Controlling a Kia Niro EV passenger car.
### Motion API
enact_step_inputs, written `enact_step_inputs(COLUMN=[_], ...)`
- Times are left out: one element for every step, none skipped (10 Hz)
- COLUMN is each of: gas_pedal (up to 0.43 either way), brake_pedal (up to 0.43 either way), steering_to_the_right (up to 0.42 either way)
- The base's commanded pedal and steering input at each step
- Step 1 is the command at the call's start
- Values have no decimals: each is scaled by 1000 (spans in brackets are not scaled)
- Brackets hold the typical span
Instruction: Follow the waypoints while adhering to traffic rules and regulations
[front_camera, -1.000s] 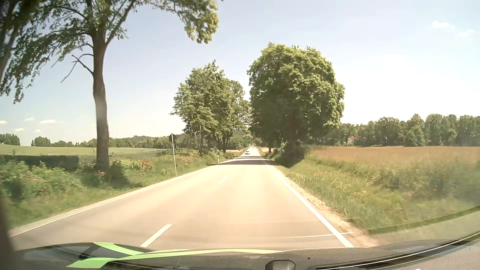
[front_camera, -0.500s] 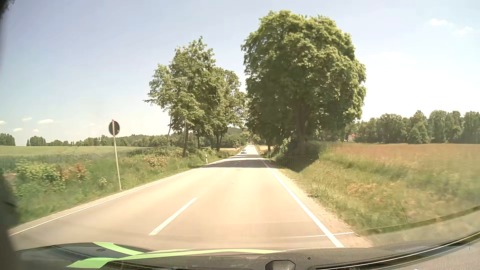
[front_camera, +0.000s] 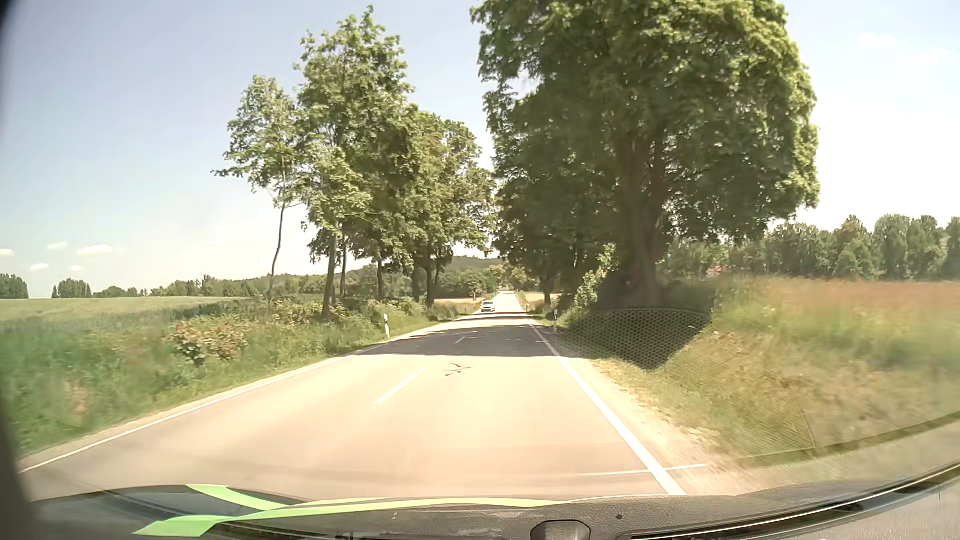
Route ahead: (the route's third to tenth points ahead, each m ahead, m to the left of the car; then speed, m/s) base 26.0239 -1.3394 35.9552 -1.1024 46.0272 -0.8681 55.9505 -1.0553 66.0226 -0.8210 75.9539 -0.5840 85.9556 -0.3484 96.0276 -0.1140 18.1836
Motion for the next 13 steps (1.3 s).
enact_step_inputs(gas_pedal=[189, 197, 209, 209, 209, 209, 209, 209, 209, 209, 197, 197, 209], brake_pedal=[0, 0, 0, 0, 0, 0, 0, 0, 0, 0, 0, 0, 0], steering_to_the_right=[-8, -5, -5, -5, -5, -5, -5, -5, -5, -5, -5, -4, -3])
